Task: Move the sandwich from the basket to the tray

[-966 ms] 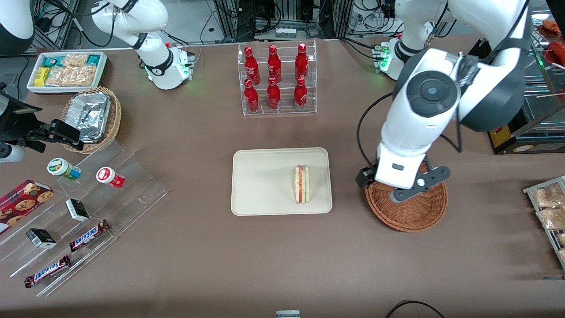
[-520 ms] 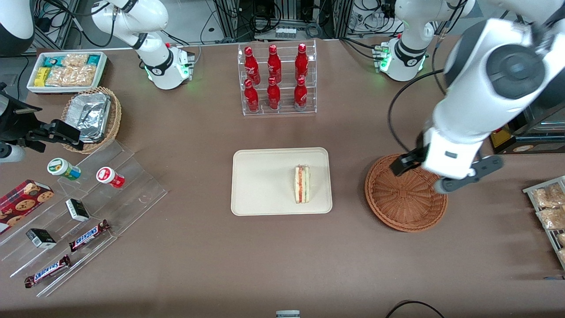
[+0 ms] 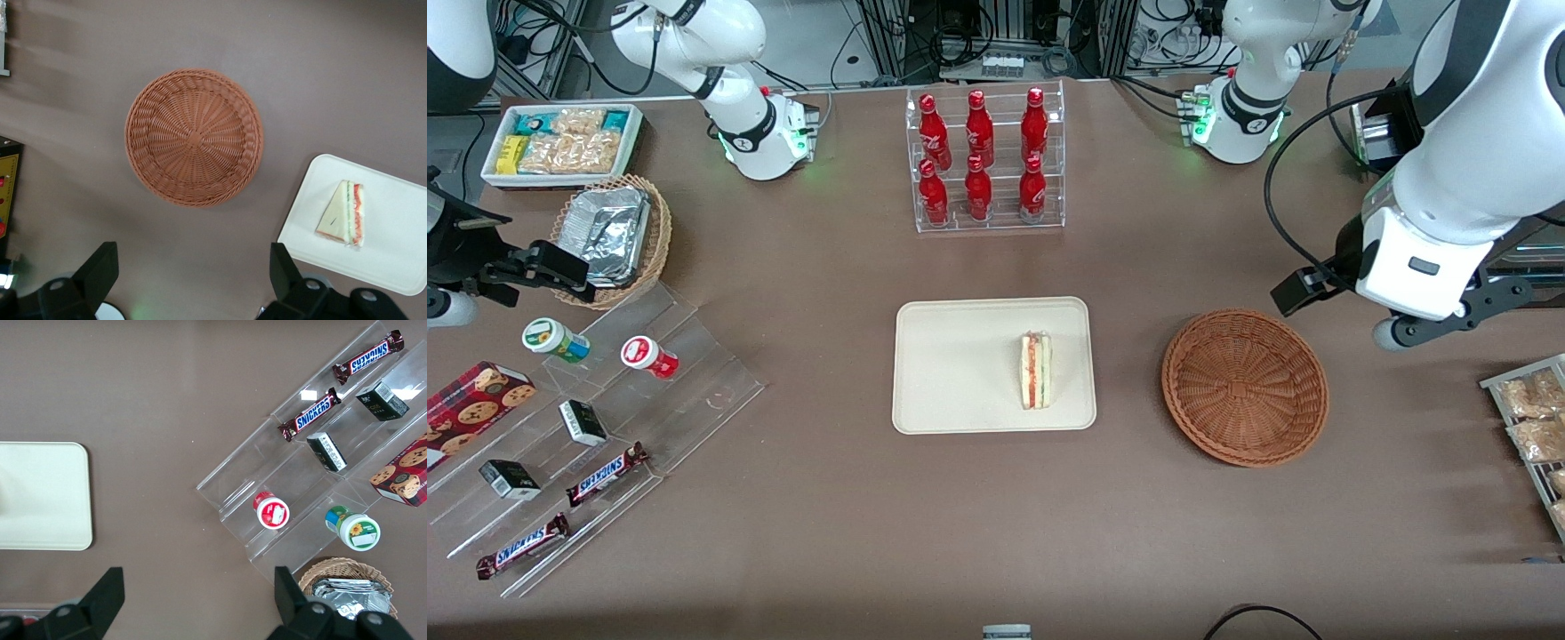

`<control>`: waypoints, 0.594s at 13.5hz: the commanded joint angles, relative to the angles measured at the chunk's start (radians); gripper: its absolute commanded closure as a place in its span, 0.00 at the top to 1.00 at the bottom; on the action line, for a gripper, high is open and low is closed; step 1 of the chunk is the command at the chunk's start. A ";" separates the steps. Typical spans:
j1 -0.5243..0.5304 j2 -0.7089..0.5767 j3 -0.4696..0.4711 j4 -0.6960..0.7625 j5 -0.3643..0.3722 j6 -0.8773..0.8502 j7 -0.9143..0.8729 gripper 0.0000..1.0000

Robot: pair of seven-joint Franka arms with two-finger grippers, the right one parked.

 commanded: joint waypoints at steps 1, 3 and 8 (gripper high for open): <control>0.022 -0.079 0.026 -0.086 -0.046 0.001 0.026 1.00; 0.008 -0.116 0.068 -0.119 -0.086 0.001 0.033 1.00; -0.111 -0.189 0.256 -0.155 -0.147 -0.083 0.317 1.00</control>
